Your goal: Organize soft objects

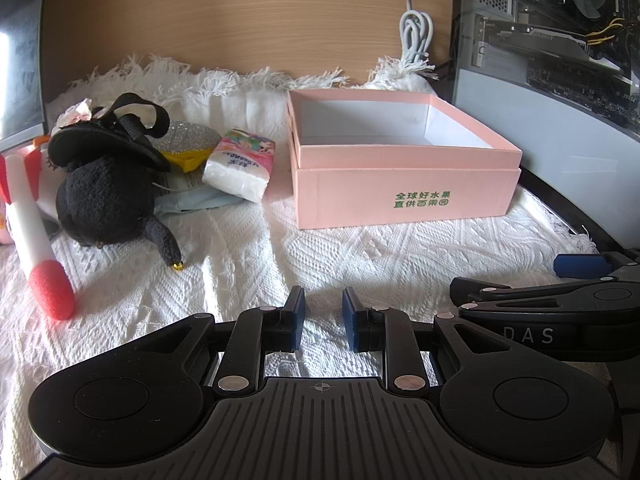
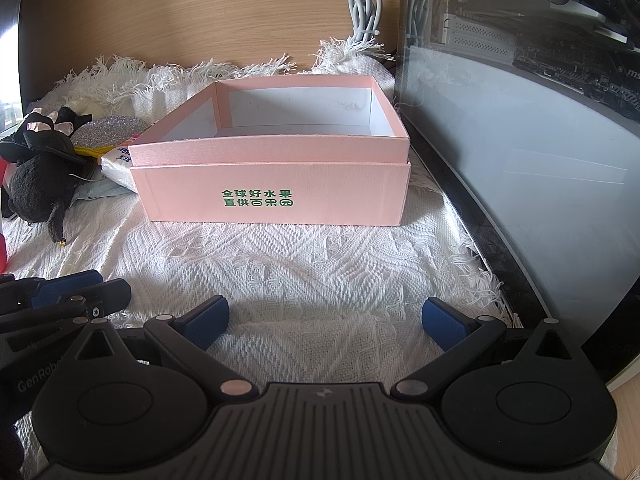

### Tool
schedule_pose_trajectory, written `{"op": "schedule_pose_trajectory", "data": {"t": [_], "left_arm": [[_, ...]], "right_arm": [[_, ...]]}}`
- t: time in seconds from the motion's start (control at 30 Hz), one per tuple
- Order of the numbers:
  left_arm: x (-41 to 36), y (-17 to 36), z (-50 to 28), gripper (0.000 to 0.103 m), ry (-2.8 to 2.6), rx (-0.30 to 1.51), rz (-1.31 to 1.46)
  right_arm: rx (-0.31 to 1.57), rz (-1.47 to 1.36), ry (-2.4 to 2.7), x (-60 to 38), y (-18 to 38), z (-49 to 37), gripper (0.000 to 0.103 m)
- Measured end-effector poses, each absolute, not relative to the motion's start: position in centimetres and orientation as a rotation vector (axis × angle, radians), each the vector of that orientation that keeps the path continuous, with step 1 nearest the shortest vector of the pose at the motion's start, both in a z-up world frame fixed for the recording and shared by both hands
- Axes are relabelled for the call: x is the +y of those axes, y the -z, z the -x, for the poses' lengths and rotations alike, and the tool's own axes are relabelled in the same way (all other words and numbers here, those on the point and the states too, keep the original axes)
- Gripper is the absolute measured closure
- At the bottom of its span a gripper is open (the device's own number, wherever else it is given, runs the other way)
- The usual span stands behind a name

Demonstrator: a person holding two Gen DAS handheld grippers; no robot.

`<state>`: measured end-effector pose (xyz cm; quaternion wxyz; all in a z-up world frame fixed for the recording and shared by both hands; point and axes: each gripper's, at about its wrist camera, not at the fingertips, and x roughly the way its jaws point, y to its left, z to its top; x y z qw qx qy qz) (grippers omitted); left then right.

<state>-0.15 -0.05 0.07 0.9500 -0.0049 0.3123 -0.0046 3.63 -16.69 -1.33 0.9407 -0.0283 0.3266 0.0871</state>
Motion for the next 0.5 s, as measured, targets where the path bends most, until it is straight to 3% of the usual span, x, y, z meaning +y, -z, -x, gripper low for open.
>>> {"op": "schedule_pose_trajectory", "data": {"t": [0.5], "left_arm": [[-0.11, -0.06, 0.13, 0.079, 0.009, 0.636, 0.004]], "right_arm": [[0.667, 0.058, -0.178, -16.64, 1.38, -3.67, 0.000]]}}
